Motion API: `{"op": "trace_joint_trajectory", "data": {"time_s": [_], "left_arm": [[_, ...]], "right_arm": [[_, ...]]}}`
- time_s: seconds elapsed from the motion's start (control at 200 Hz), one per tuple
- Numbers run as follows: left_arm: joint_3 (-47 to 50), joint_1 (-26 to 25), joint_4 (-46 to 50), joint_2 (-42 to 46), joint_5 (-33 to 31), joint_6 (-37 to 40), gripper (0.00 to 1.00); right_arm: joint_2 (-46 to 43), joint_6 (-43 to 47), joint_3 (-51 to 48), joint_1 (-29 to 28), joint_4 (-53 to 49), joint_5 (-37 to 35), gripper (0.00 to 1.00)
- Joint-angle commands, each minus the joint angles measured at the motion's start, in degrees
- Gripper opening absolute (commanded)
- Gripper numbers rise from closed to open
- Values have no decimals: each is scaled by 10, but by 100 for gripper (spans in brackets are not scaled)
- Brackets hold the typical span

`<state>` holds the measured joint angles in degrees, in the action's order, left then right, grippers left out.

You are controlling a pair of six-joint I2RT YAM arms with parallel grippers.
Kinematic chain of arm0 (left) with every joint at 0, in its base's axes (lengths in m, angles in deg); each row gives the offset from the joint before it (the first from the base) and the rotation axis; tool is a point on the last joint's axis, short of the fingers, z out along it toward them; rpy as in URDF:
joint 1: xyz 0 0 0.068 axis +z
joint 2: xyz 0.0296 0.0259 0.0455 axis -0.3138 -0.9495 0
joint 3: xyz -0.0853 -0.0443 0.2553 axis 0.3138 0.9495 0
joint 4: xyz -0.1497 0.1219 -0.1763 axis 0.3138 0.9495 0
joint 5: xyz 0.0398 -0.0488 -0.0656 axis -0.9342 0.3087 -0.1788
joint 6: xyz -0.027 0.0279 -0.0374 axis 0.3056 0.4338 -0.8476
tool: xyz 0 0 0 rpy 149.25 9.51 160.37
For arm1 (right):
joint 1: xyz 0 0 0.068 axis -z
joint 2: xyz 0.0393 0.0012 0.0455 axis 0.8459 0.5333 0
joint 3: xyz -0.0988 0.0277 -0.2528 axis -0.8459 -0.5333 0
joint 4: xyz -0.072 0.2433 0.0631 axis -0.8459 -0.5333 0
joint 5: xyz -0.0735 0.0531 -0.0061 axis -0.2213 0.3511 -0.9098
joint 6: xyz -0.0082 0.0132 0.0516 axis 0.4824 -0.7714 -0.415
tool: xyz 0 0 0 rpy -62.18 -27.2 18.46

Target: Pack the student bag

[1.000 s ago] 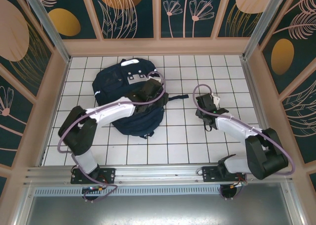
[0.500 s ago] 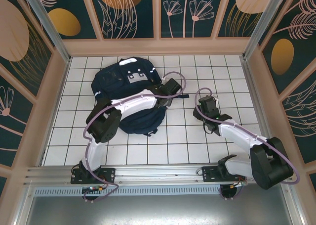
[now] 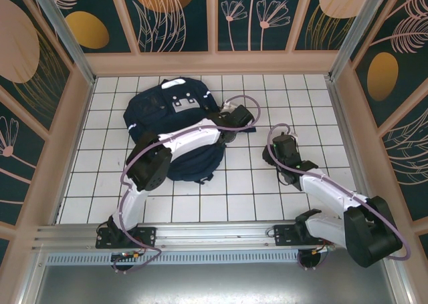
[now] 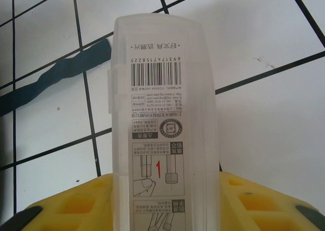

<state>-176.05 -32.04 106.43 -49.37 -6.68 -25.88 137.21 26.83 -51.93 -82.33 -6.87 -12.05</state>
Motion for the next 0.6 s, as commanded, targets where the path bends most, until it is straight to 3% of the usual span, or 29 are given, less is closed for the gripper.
{"op": "trace_joint_trajectory", "data": {"time_s": [0.0,0.165,0.31,0.36,0.42,0.485,0.596], "left_arm": [[-23,-5,11,-21,-13,16,61],[-43,-5,36,-60,-13,15,60],[-34,-4,33,-66,-13,16,53],[-29,-4,32,-65,-16,17,45],[-20,-4,31,-58,-21,18,29],[-2,-5,22,-41,-30,15,0],[42,-4,-1,11,-39,9,0]], "right_arm": [[-11,2,-8,5,13,6,41],[-11,1,-7,6,13,10,40],[-14,1,-6,5,13,16,40],[-15,2,-6,5,14,17,40],[-17,2,-6,6,14,21,40],[-20,4,-5,4,16,26,40],[-22,8,-2,3,21,38,40]]}}
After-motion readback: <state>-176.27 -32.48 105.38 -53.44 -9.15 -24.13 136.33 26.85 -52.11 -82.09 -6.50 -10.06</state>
